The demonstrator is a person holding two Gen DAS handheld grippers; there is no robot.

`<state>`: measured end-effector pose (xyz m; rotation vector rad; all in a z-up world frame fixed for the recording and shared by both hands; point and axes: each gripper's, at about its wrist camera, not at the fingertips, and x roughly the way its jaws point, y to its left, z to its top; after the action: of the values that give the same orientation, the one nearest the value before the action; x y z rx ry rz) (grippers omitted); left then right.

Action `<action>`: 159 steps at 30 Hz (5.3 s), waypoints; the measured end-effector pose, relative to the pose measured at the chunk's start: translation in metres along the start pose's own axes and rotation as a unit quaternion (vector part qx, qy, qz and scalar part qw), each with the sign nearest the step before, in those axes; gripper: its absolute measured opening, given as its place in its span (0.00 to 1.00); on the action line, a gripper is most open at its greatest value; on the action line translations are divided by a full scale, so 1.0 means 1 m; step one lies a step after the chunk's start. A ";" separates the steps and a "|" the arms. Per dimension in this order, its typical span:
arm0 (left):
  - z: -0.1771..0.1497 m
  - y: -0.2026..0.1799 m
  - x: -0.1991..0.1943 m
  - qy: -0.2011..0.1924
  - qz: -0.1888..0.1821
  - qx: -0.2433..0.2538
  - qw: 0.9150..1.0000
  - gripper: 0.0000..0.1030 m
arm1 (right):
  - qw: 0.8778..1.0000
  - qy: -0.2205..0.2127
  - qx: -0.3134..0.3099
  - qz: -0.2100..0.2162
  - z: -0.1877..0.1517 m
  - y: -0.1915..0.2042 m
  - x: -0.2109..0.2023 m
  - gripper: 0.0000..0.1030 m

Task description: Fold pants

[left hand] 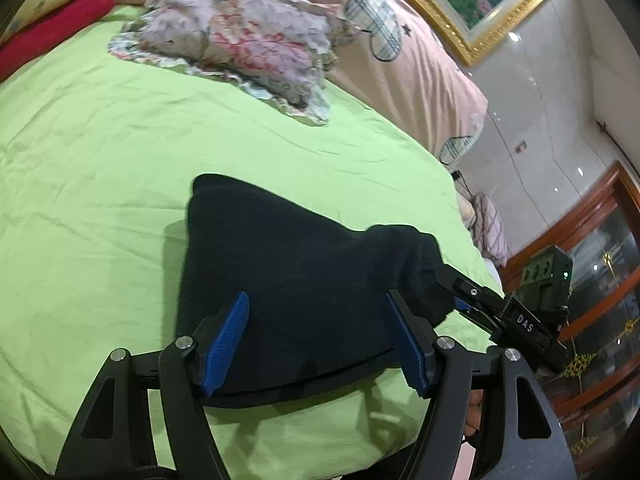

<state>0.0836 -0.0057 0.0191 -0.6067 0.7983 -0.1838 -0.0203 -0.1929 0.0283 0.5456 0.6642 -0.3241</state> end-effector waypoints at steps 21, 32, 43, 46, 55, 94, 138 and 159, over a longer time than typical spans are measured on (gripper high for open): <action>0.000 0.044 0.025 0.037 0.037 -0.050 0.997 0.74 | 0.998 0.028 0.027 -0.052 -0.023 -0.008 0.018 0.82; 0.000 0.058 0.053 0.057 0.036 -0.063 0.996 0.75 | 0.998 0.007 0.055 -0.039 -0.037 -0.020 0.010 0.83; 0.007 0.073 0.068 0.054 0.039 -0.060 0.996 0.76 | 0.996 0.022 0.082 -0.002 -0.041 -0.027 0.015 0.83; 0.009 0.075 0.071 0.055 0.039 -0.057 0.996 0.75 | 0.996 0.025 0.084 0.006 -0.041 -0.028 0.017 0.83; 0.011 0.083 0.071 0.058 0.028 -0.079 0.995 0.70 | 0.996 0.035 0.079 0.035 -0.043 -0.030 0.028 0.83; 0.095 0.087 0.002 -0.039 0.066 -0.047 0.996 0.31 | 0.994 0.021 -0.010 0.107 0.033 0.060 0.080 0.50; 0.104 0.155 0.036 -0.032 0.135 -0.054 0.989 0.76 | 0.999 0.044 -0.009 0.029 0.065 0.008 0.157 0.78; 0.036 0.103 0.011 -0.054 0.228 0.022 0.972 0.81 | 0.984 -0.035 -0.175 0.016 0.015 0.064 0.097 0.79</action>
<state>0.1101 0.0897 -0.0276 -0.3751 0.8053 0.2507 0.0883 -0.1599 -0.0019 0.2084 0.6271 -0.1901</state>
